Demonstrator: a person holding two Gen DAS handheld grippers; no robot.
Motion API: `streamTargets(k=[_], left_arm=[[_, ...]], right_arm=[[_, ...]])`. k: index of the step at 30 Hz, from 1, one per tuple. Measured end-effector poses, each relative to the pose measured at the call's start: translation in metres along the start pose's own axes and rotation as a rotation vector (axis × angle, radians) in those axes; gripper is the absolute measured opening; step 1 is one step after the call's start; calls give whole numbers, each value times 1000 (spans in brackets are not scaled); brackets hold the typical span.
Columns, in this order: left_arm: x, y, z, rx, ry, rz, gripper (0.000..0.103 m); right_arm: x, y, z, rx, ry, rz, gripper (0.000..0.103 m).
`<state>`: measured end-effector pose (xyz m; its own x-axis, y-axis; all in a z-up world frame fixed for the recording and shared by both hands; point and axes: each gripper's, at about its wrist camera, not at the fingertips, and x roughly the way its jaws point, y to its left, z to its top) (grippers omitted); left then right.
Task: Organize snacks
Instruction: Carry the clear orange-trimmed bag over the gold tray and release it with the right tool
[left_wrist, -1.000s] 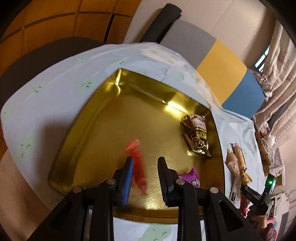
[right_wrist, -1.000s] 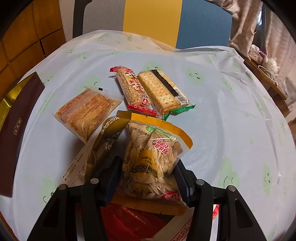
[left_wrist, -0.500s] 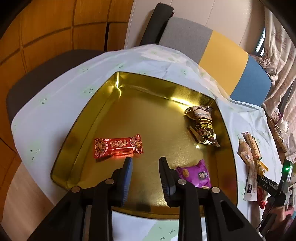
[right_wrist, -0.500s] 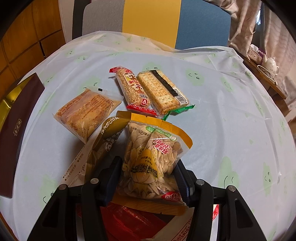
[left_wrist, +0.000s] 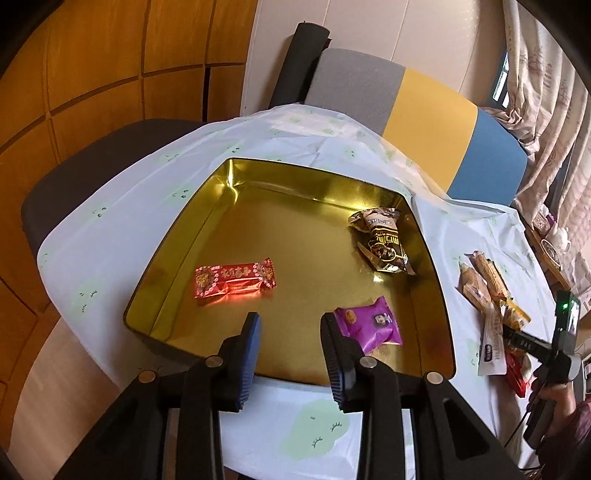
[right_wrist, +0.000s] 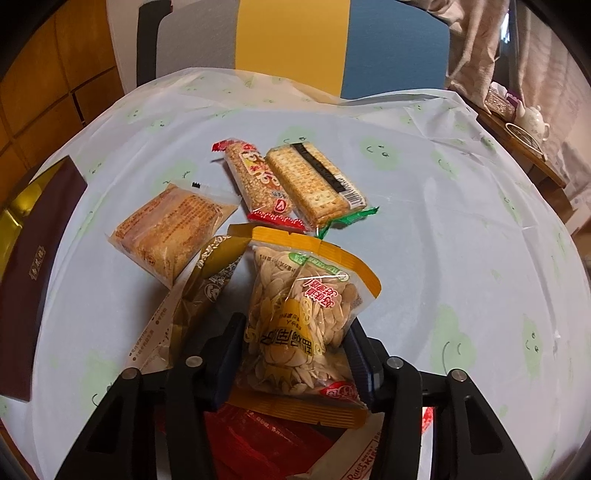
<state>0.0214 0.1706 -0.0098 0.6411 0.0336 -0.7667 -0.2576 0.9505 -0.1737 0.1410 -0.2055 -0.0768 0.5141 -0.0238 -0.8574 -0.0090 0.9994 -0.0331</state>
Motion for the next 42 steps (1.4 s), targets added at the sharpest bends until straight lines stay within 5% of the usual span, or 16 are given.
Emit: streamTargets(k=[14,19,30,42], left_arm=[[-9,13,-8,-30,-25,24,34],[-13,15,-9,-39,-41,38,34],[-19,20,-13,-39,-51,61,36],[-19,28,-17,-49,-57,63,36]], right_arm=[[-72,34,16,-124,-231,-79,50],[-98,70,23,-172,-292,55,50],[-112,204,15,-369,-231,427,50],[-72,291,29,-459,-114,470,50]])
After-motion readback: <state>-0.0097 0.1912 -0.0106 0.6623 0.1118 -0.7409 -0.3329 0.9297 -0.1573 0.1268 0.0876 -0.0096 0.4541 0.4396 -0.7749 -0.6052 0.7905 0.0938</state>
